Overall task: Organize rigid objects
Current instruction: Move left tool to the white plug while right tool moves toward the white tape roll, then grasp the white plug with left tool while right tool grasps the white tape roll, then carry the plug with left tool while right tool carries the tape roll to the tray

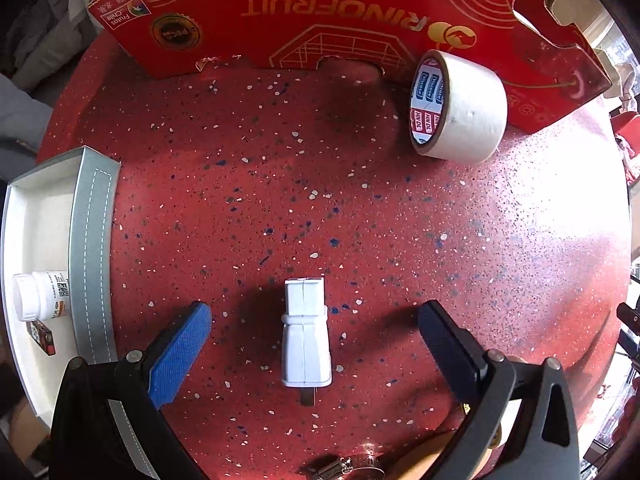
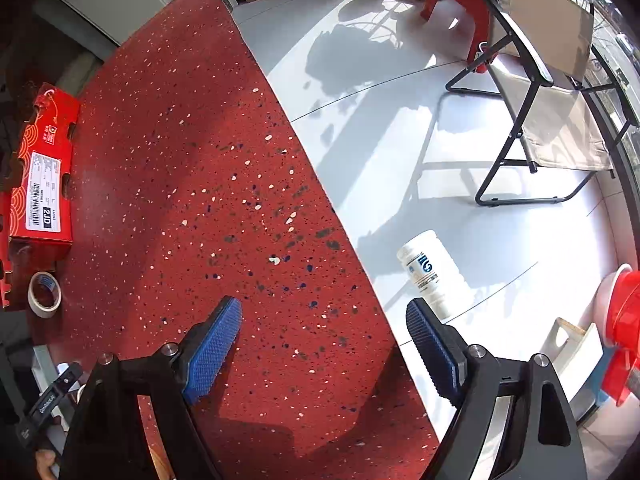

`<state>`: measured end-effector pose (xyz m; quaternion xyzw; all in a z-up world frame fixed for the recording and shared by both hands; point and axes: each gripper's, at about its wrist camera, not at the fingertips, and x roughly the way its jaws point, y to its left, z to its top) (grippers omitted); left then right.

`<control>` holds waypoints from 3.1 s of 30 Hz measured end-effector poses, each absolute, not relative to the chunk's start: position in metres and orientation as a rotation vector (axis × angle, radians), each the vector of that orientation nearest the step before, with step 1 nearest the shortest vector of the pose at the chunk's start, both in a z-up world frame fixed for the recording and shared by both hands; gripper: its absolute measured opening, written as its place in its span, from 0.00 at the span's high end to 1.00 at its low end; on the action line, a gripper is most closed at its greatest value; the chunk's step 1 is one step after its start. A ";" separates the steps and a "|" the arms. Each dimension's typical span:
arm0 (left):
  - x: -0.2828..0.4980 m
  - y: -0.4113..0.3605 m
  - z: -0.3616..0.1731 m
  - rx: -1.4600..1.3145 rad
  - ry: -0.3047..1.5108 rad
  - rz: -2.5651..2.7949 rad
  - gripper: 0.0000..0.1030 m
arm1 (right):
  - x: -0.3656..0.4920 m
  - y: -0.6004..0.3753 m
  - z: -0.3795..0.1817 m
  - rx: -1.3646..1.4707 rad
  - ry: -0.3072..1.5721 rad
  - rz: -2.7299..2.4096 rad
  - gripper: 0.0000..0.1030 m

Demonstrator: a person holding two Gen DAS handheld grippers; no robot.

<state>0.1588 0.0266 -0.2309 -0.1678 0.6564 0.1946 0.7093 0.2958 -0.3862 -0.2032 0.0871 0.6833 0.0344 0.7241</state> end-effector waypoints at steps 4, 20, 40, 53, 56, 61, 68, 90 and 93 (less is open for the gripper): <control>0.155 0.031 -0.233 -0.418 1.454 0.435 0.00 | 0.262 -0.340 -0.167 -0.202 1.339 0.149 0.03; 0.138 0.021 -0.227 -0.409 1.420 0.435 0.00 | 0.175 -0.258 -0.156 -0.346 1.285 0.503 0.03; 0.132 0.017 -0.185 -0.377 1.394 0.339 0.82 | 0.153 -0.143 -0.159 -0.436 1.260 0.676 0.03; 0.089 0.025 -0.148 -0.398 1.388 0.361 0.82 | 0.166 -0.113 -0.181 -0.489 1.398 0.634 0.70; 0.079 0.013 -0.135 -0.384 1.380 0.345 0.82 | 0.163 -0.130 -0.165 -0.454 1.401 0.619 0.70; 0.055 -0.012 -0.114 -0.380 1.378 0.316 0.82 | 0.145 -0.160 -0.138 -0.401 1.424 0.624 0.70; 0.019 -0.029 -0.091 -0.373 1.381 0.295 0.82 | 0.114 -0.177 -0.114 -0.341 1.461 0.640 0.70; -0.113 0.109 -0.094 -0.322 1.357 0.269 0.82 | -0.013 -0.060 -0.087 -0.428 1.426 0.597 0.70; -0.123 0.125 -0.094 -0.334 1.344 0.266 0.82 | -0.021 -0.024 -0.076 -0.453 1.392 0.648 0.70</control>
